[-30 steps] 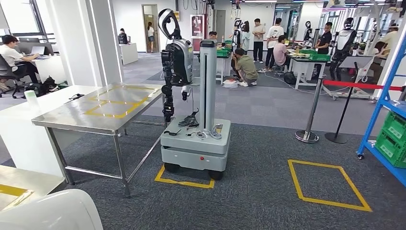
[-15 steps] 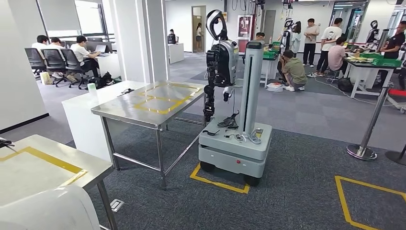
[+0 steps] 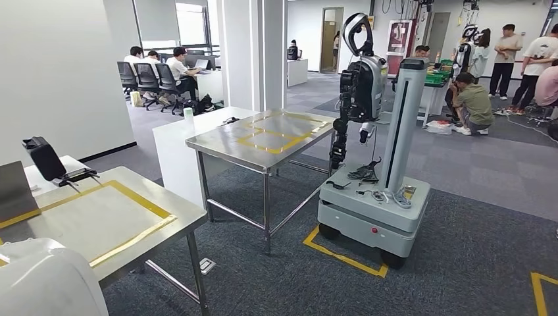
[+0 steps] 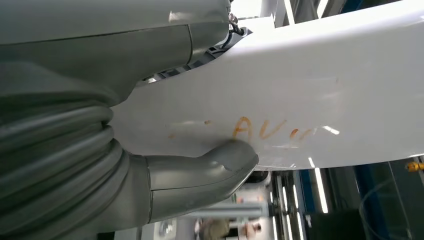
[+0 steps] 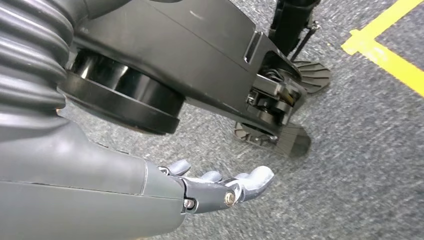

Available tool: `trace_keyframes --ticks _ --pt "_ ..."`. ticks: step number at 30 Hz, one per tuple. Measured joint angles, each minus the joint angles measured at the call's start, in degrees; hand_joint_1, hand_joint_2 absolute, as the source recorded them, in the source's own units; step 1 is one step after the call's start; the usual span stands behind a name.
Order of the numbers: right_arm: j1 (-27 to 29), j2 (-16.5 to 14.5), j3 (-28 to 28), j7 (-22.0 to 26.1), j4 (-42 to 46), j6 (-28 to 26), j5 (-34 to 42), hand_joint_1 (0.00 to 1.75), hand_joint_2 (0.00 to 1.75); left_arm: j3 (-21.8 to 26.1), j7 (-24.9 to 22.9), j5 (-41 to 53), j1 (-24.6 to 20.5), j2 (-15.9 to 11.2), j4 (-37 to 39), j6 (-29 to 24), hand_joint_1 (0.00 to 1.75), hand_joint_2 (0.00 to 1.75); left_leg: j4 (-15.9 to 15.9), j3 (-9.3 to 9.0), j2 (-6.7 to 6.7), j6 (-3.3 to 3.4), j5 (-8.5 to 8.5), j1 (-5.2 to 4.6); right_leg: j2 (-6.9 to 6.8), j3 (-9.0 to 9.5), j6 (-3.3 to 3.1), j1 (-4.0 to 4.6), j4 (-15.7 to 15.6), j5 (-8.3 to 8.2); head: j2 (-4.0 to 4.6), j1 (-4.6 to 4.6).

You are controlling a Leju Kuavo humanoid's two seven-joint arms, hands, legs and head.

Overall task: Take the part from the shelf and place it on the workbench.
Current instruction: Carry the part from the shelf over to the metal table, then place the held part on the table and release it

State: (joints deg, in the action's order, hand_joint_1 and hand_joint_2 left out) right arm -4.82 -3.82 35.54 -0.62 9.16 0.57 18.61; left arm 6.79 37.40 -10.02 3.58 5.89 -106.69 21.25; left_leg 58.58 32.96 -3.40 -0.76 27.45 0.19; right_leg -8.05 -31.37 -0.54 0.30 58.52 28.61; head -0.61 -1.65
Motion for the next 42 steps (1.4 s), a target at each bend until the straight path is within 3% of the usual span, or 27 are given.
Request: trace_keyframes --ticks 1,3,5,6,7,8,10,12,14,16,18,20,22,23,24,25,27,29,31,32,34,35,37,38,39,42 --pt "-0.01 -0.01 0.0 -0.06 0.0 -0.06 0.02 0.0 1.75 0.43 0.3 0.35 0.24 -0.01 -0.54 -0.52 1.54 1.75 -0.12 0.05 0.69 0.29 -0.15 0.11 0.22 0.13 0.4 -0.11 0.15 0.22 0.0 0.01" --pt "0.05 -0.02 0.0 -0.01 0.0 -0.18 0.18 0.0 1.75 1.18 0.63 0.56 0.47 0.02 -1.57 -1.24 1.54 1.75 -0.36 -0.06 2.11 0.93 -0.54 0.47 3.25 -0.78 1.2 -0.39 2.88 2.32 0.0 0.03" --pt "0.36 -0.02 0.0 -0.05 0.0 -0.39 0.39 0.0 1.75 1.6 0.77 0.48 0.45 0.09 -2.1 -1.51 1.54 1.75 -0.33 0.13 3.63 1.31 -0.82 0.65 6.8 -3.87 1.66 -0.64 9.76 6.07 0.0 0.03" --pt "0.59 -0.02 0.0 -0.11 -0.01 -0.52 0.48 0.0 1.75 1.74 0.8 0.46 0.47 0.12 -2.22 -1.54 1.54 1.75 -0.26 0.28 4.47 1.39 -0.89 0.65 7.4 -5.54 1.74 -0.7 13.28 7.42 0.0 0.03" --pt "0.77 -0.02 0.0 -0.14 -0.01 -0.62 0.52 0.0 1.75 1.88 0.82 0.45 0.51 0.14 -2.3 -1.59 1.54 1.75 -0.15 0.42 5.39 1.39 -0.92 0.65 7.58 -6.61 1.76 -0.73 15.36 7.75 0.0 0.03" --pt "0.87 -0.02 0.0 -0.16 -0.02 -0.71 0.55 0.0 1.75 2.06 0.82 0.45 0.54 0.15 -2.37 -1.64 1.54 1.75 0.01 0.54 6.34 1.36 -0.95 0.65 7.68 -6.73 1.71 -0.75 15.38 6.95 0.0 0.03" --pt "0.81 -0.02 0.0 -0.14 -0.02 -0.79 0.56 0.0 1.75 2.46 0.7 0.46 0.57 0.2 -2.61 -1.85 1.54 1.75 0.35 0.68 8.13 1.19 -0.99 0.68 8.6 -3.99 1.39 -0.86 9.29 2.98 0.0 0.03" --pt "0.72 0.01 0.0 -0.17 -0.02 -0.84 0.51 0.0 1.75 2.68 0.41 0.54 0.52 0.32 -2.94 -2.1 1.54 1.75 0.57 0.93 9.57 0.68 -1.09 0.65 11.02 -0.95 1.03 -0.97 2.62 0.59 0.0 0.03" --pt "0.67 0.02 0.0 -0.36 -0.02 -0.85 0.47 0.0 1.75 2.81 0.13 0.65 0.65 0.5 -3.37 -2.35 1.54 1.75 0.44 1.32 10.78 -0.18 -1.43 0.77 12.0 -0.19 0.75 -0.81 0.7 0.5 -0.01 0.03" --pt "0.56 -0.04 0.0 -0.55 0.0 -0.8 0.42 0.0 1.75 3.05 0.0 0.7 1.16 0.65 -4.05 -2.55 1.54 1.75 0.13 1.79 11.61 -1.06 -1.81 0.99 10.65 -0.13 0.08 -0.77 0.26 0.02 -0.01 0.03" --pt "0.46 -0.12 0.0 -0.68 0.02 -0.74 0.29 0.0 1.75 3.28 -0.09 0.8 1.47 0.73 -4.71 -2.61 1.54 1.75 1.86 2.88 9.23 -1.59 -0.6 0.8 9.14 0.03 -0.8 -0.94 -0.43 -0.47 0.0 -0.03" --pt "0.56 -0.14 0.0 -0.76 0.01 -0.73 0.19 0.0 1.75 3.38 -0.35 1.21 1.49 0.75 -4.95 -2.68 1.54 1.75 7.89 5.54 5.49 -1.86 2.89 0.59 7.44 0.05 -1.31 -0.81 -0.7 -0.58 0.0 -0.09" --pt "0.76 -0.14 0.0 -0.69 0.0 -0.72 0.25 0.0 1.75 3.46 -0.62 1.64 1.63 0.76 -4.95 -2.87 1.54 1.75 14.27 8.22 4.12 -2.12 5.52 0.66 5.56 -0.05 -1.47 -0.62 -0.65 -0.52 0.0 -0.08" --pt "0.8 -0.14 0.0 -0.65 0.0 -0.71 0.32 0.0 1.75 3.53 -0.67 1.76 1.68 0.76 -4.97 -2.99 1.54 1.75 15.1 8.35 3.86 -2.17 5.42 0.69 4.66 -0.07 -1.47 -0.57 -0.63 -0.49 0.0 -0.08" --pt "0.78 -0.14 0.0 -0.61 0.0 -0.69 0.38 0.0 1.75 3.62 -0.74 1.78 1.64 0.75 -5.02 -3.12 1.54 1.75 13.75 7.36 3.58 -2.19 4.35 0.7 3.83 -0.07 -1.43 -0.55 -0.59 -0.46 0.0 -0.08" --pt "0.74 -0.14 0.0 -0.6 0.0 -0.64 0.42 0.0 1.75 3.72 -0.9 1.76 1.52 0.74 -5.11 -3.24 1.54 1.75 10.42 5.33 2.85 -2.13 2.66 0.7 3.07 -0.02 -1.33 -0.54 -0.51 -0.39 0.0 -0.09" --pt "0.7 -0.14 0.0 -0.66 0.0 -0.52 0.49 0.0 1.75 3.9 -1.4 1.56 0.99 0.67 -5.31 -3.42 1.54 1.75 3.11 1.21 0.01 -1.54 0.45 0.45 1.71 0.1 -0.88 -0.29 -0.21 -0.08 0.0 -0.08" --pt "0.68 -0.11 0.0 -0.72 0.0 -0.41 0.69 0.0 1.75 3.98 -1.86 1.34 0.49 0.6 -5.44 -3.54 1.54 1.75 0.25 -0.1 -1.26 -0.6 0.08 0.16 0.59 0.23 -0.3 0.01 -0.01 0.12 -0.01 -0.07" --pt "0.62 -0.09 0.0 -0.71 0.0 -0.46 1.08 0.0 1.75 4.05 -2.17 1.27 0.29 0.51 -5.53 -3.6 1.54 1.75 0.18 0.16 0.24 0.2 -0.26 0.17 -0.49 0.45 0.3 0.0 -0.04 0.23 -0.01 -0.05" --pt "0.6 -0.09 0.0 -0.69 0.0 -0.51 1.25 0.0 1.75 4.09 -2.24 1.26 0.21 0.48 -5.64 -3.61 1.54 1.75 0.03 0.2 0.94 0.56 -0.43 0.27 0.18 0.48 0.69 -0.14 0.31 0.63 0.0 -0.04" --pt "0.71 -0.09 -0.01 -0.55 0.0 -0.61 1.51 0.0 1.75 4.11 -2.31 1.22 -0.03 0.5 -5.86 -3.65 1.54 1.75 -0.26 0.09 2.31 1.25 -0.87 0.61 3.66 -0.84 1.4 -0.51 3.89 3.2 0.0 0.02" --pt "0.87 -0.08 -0.01 -0.41 0.0 -0.67 1.67 0.0 1.75 4.11 -2.33 1.2 -0.07 0.57 -5.9 -3.68 1.54 1.75 -0.26 0.27 2.9 1.44 -0.99 0.67 5.82 -2.34 1.65 -0.68 7.35 5.13 0.0 0.05" --pt "1.37 -0.05 -0.03 -0.19 -0.01 -0.84 1.96 0.0 1.75 4.11 -2.41 1.18 0.08 0.73 -5.79 -3.69 1.54 1.75 -0.14 0.59 4.09 1.66 -1.12 0.67 7.45 -5.71 1.84 -0.77 14.28 7.95 -0.01 0.08" --pt "1.59 -0.04 -0.04 -0.11 -0.02 -0.91 2.04 0.0 1.75 4.11 -2.41 1.18 0.2 0.79 -5.73 -3.69 1.54 1.75 -0.03 0.7 4.68 1.68 -1.15 0.65 7.64 -6.5 1.83 -0.77 15.64 7.87 -0.01 0.09" --pt "1.72 -0.03 -0.04 -0.07 -0.02 -0.95 2.1 0.0 1.75 4.11 -2.41 1.19 0.28 0.83 -5.67 -3.68 1.54 1.75 0.11 0.76 5.19 1.65 -1.14 0.65 7.69 -6.23 1.76 -0.78 14.7 6.64 -0.01 0.09" --pt "1.66 0.01 -0.09 0.09 -0.02 -1.13 2.48 0.0 1.75 4.11 -2.41 1.21 0.32 0.9 -5.61 -3.68 1.54 1.75 0.5 0.82 6.06 1.18 -1.03 0.6 8.16 -1.63 1.26 -0.72 4.04 1.18 0.0 0.08"
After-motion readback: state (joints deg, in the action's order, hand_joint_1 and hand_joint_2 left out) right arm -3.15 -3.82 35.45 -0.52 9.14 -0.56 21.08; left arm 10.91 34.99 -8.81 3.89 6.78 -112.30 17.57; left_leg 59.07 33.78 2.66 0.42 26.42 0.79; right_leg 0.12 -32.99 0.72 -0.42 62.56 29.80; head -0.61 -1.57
